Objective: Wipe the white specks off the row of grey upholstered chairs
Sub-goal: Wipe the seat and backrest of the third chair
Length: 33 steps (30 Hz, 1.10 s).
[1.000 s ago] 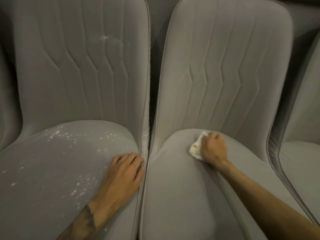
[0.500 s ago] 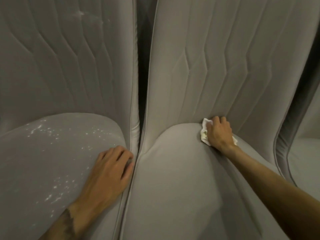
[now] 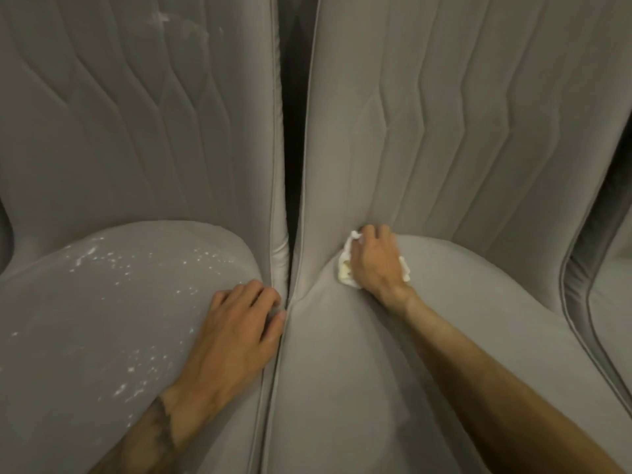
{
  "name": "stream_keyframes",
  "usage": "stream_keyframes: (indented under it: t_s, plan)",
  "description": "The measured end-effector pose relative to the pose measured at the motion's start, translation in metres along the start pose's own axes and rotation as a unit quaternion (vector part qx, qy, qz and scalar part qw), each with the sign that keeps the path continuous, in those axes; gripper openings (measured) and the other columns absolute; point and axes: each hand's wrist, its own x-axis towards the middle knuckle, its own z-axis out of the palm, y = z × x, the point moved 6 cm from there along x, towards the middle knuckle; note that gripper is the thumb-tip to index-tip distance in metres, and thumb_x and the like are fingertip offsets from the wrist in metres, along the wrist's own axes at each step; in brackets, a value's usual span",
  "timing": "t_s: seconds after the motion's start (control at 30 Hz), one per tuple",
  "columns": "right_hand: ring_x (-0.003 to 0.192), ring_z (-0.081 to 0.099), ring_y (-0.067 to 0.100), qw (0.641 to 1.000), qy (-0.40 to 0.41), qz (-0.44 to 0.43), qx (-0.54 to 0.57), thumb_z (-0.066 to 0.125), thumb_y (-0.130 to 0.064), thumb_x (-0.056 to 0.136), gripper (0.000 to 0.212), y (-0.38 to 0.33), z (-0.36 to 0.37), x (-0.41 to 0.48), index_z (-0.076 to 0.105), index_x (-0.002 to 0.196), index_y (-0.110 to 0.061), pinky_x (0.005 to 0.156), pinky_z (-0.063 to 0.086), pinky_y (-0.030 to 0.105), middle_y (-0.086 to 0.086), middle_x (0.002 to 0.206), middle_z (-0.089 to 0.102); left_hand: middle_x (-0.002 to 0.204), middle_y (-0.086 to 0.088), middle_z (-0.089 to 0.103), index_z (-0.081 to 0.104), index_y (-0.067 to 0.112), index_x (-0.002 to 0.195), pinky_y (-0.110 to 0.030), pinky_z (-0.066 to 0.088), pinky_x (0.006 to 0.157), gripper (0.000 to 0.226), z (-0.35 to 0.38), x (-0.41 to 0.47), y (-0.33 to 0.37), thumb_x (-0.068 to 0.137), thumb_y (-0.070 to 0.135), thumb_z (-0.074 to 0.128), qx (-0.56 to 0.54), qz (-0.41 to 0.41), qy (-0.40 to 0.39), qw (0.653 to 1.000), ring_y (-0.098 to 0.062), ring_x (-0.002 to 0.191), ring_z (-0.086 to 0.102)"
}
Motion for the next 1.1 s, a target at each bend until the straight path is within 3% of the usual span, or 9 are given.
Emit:
stream_keyframes:
  t_s: [0.17, 0.33, 0.57, 0.7, 0.87, 1.0, 1.1]
  plan:
    - [0.093, 0.052, 0.043, 0.996, 0.002, -0.088, 0.024, 0.048, -0.015, 0.098, 0.019, -0.058, 0.005, -0.061, 0.058, 0.1, 0.001, 0.081, 0.036, 0.049, 0.027, 0.101, 0.057, 0.105, 0.008, 0.058, 0.062, 0.026, 0.106, -0.035, 0.037, 0.092, 0.008, -0.004, -0.007, -0.011, 0.105, 0.029, 0.055, -0.035, 0.043, -0.011, 0.998, -0.016, 0.099, 0.057]
    - [0.089, 0.05, 0.04, 0.993, -0.006, -0.102, 0.058, 0.049, -0.016, 0.099, 0.018, -0.094, -0.003, -0.116, 0.055, 0.094, 0.0, 0.082, 0.035, 0.049, 0.024, 0.098, 0.054, 0.12, 0.003, 0.062, 0.061, 0.021, 0.123, -0.04, 0.04, 0.104, 0.02, -0.016, -0.027, -0.021, 0.107, 0.027, 0.051, -0.056, 0.091, -0.052, 0.993, -0.02, 0.113, 0.058]
    - [0.099, 0.049, 0.034, 0.987, -0.043, -0.072, 0.137, 0.047, -0.023, 0.102, 0.021, -0.149, -0.003, -0.154, 0.054, 0.102, -0.003, 0.092, 0.037, 0.041, 0.018, 0.104, 0.051, 0.126, 0.005, 0.06, 0.06, 0.022, 0.125, -0.032, 0.035, 0.107, 0.02, -0.049, -0.071, -0.058, 0.108, 0.025, 0.05, -0.066, 0.115, -0.039, 0.99, -0.016, 0.118, 0.055]
    - [0.102, 0.047, 0.034, 0.997, -0.022, -0.058, 0.044, 0.041, -0.027, 0.104, 0.027, -0.184, 0.005, -0.163, 0.055, 0.111, -0.004, 0.095, 0.036, 0.043, 0.018, 0.113, 0.051, 0.126, 0.0, 0.062, 0.063, 0.018, 0.123, -0.037, 0.036, 0.106, 0.02, -0.071, -0.096, -0.105, 0.106, 0.02, 0.055, -0.051, 0.092, -0.028, 0.994, -0.021, 0.117, 0.057]
    - [0.095, 0.048, 0.034, 0.995, -0.006, -0.091, 0.026, 0.044, -0.028, 0.102, 0.026, -0.208, 0.009, -0.199, 0.055, 0.104, -0.005, 0.088, 0.039, 0.045, 0.018, 0.104, 0.052, 0.121, 0.0, 0.062, 0.064, 0.018, 0.119, -0.039, 0.037, 0.101, 0.017, -0.094, -0.12, -0.162, 0.106, 0.022, 0.053, -0.026, 0.059, -0.003, 0.998, -0.023, 0.111, 0.058]
    - [0.102, 0.049, 0.036, 0.999, 0.003, 0.038, -0.015, 0.038, -0.024, 0.104, 0.029, -0.193, 0.002, -0.19, 0.055, 0.113, -0.003, 0.089, 0.036, 0.044, 0.021, 0.113, 0.053, 0.117, 0.0, 0.06, 0.063, 0.02, 0.115, -0.037, 0.035, 0.092, 0.021, -0.108, -0.138, -0.203, 0.104, 0.03, 0.047, 0.002, 0.041, 0.006, 0.999, -0.023, 0.105, 0.055]
    - [0.089, 0.054, 0.031, 0.996, -0.018, 0.046, -0.068, 0.049, -0.011, 0.095, 0.017, -0.223, 0.009, -0.192, 0.063, 0.1, -0.004, 0.072, 0.039, 0.042, 0.019, 0.101, 0.059, 0.113, -0.003, 0.06, 0.063, 0.019, 0.112, -0.04, 0.037, 0.087, 0.035, -0.118, -0.142, -0.23, 0.098, 0.039, 0.039, 0.018, 0.014, 0.016, 1.0, -0.027, 0.1, 0.055]
